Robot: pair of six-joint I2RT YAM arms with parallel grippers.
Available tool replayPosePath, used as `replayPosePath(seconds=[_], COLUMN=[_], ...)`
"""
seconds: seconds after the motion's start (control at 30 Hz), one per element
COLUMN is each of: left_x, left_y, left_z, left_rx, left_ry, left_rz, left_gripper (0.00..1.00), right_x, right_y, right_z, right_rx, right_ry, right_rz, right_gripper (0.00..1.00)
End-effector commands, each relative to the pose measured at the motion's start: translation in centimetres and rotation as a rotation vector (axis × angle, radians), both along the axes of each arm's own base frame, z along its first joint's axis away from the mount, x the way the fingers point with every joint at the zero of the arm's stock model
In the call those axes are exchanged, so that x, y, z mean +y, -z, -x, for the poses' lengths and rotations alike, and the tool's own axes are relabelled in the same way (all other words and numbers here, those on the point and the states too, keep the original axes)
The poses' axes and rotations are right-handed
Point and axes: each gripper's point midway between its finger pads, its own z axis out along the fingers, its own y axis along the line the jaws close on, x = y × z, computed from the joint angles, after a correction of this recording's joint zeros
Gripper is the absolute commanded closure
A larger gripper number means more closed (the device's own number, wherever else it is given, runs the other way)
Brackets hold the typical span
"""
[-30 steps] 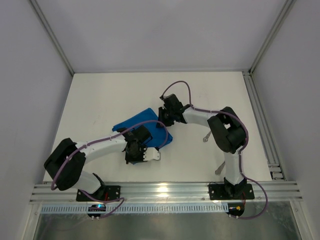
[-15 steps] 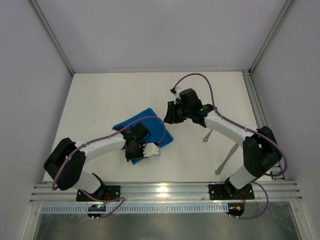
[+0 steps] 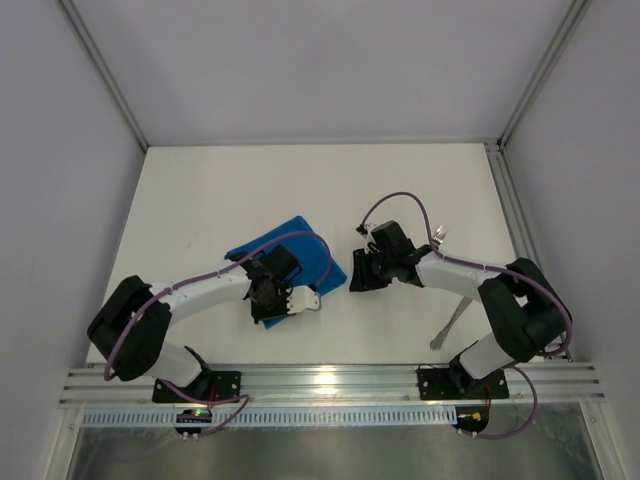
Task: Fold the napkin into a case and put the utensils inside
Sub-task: Smooth out the upper triangle-folded napkin at the center of the board.
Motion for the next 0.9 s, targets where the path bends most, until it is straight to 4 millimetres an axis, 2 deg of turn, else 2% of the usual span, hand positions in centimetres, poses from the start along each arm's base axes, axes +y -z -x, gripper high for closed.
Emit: replayPosePath(seconds=[0.0,0.07,0.13,0.23,0.4,0.53,0.63,0.87], left_x=[-0.8,-0.9,-0.9,-0.7,-0.7,-0.5,-0.2,0.6], left_y=[-0.9,-1.0,-1.1,-1.1,-0.9,-0.6,-0.5,-0.4], left_z=[-0.2,-0.2,-0.2,0.0,0.0,0.2,0.6,1.6], left_rx=[0.000,0.001,0.000,0.003,0.006,0.012,0.024,0.040], left_ry=[-0.019,-0.022,-0.022,-0.022,-0.023,-0.022,-0.012,-0.007], left_rz=[0.042,0.048,0.049,0.046,0.043,0.037,0.032,0.025], left_gripper=[1.00,1.00,1.00,1.00,1.00,1.00,1.00,1.00], right_x=[1.9,1.9,1.8,2.1,2.7,2.5,2.5,2.7], right_y=[-0.5,0.5,1.2,1.6,1.4,1.7,1.6,0.7], right_z=[-1.5,-1.3,-2.0,-2.3,-2.9,-3.3,-3.4,-3.8], right_rx=[-0.053,-0.029,-0.037,-0.038,-0.049,-0.043,-0.037,-0.038], right_ry=[0.004,0.022,0.056,0.072,0.109,0.157,0.178,0.206], right_rz=[-0.090,-0.085,-0.082,-0.095,-0.135,-0.139,-0.146,-0.169], right_gripper=[0.62,0.62,0.65,0.67,0.70,0.87,0.94,0.96])
